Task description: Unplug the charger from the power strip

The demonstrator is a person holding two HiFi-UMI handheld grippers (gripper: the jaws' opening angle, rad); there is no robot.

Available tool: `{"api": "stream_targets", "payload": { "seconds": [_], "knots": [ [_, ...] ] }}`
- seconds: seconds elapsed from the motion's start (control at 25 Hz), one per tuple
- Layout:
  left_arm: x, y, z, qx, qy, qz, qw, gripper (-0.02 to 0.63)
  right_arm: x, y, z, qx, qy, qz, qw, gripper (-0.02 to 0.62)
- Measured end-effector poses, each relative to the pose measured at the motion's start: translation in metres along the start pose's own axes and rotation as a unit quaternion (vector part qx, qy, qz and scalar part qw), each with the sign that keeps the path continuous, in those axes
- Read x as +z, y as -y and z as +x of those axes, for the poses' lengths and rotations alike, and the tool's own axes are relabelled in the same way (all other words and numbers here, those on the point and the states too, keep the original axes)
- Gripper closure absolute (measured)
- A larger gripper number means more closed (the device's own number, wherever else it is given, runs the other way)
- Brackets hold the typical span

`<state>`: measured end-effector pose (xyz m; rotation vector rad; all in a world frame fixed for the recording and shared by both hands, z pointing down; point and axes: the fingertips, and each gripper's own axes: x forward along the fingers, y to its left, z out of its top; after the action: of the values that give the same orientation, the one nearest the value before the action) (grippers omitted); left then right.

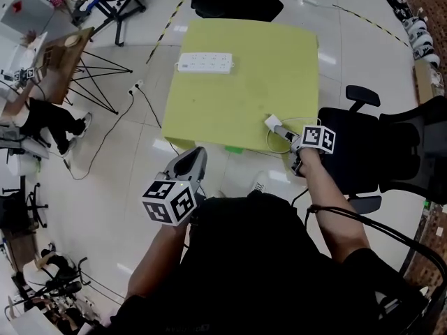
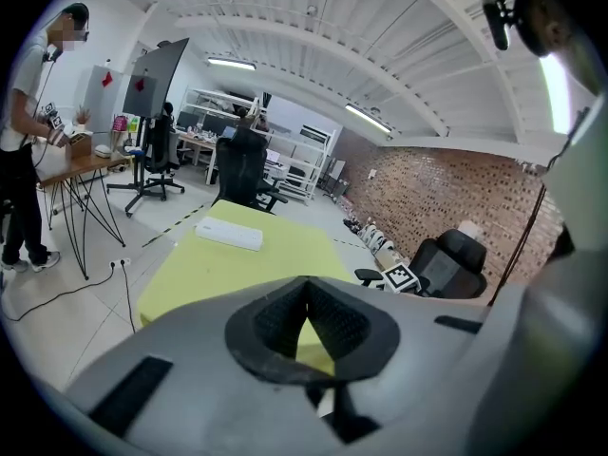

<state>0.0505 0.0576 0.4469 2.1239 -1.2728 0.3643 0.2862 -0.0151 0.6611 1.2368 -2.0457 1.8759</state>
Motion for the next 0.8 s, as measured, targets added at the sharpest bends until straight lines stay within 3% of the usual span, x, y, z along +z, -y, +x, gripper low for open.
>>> {"api": "stream_targets", "payload": {
  "seconds": [0.32, 0.48, 0.6, 0.8],
  "knots": [
    [-0.018, -0.025, -0.048, -0.024, 0.001, -0.001, 0.9997, 0.6, -0.046, -0.025, -0.016, -0.002, 0.027, 0.016, 1.0, 0.31],
    [-0.024, -0.043, -0.068, -0.043, 0.007, 0.001, 0.999, 0.6, -0.074, -0.05, -0.027, 0.049, 0.047, 0.067, 0.995, 0.328],
    [-0.03, -0.058, -0.081, -0.056, 0.009, -0.002, 0.9984, 0.6, -0.096, -0.079, -0.044, 0.099, 0.065, 0.104, 0.988, 0.38],
    [-0.041, -0.08, -0.09, -0.069, 0.01, -0.012, 0.9975, 0.6, -0.124, -0.125, -0.072, 0.13, 0.092, 0.072, 0.985, 0.438]
  ]
}}
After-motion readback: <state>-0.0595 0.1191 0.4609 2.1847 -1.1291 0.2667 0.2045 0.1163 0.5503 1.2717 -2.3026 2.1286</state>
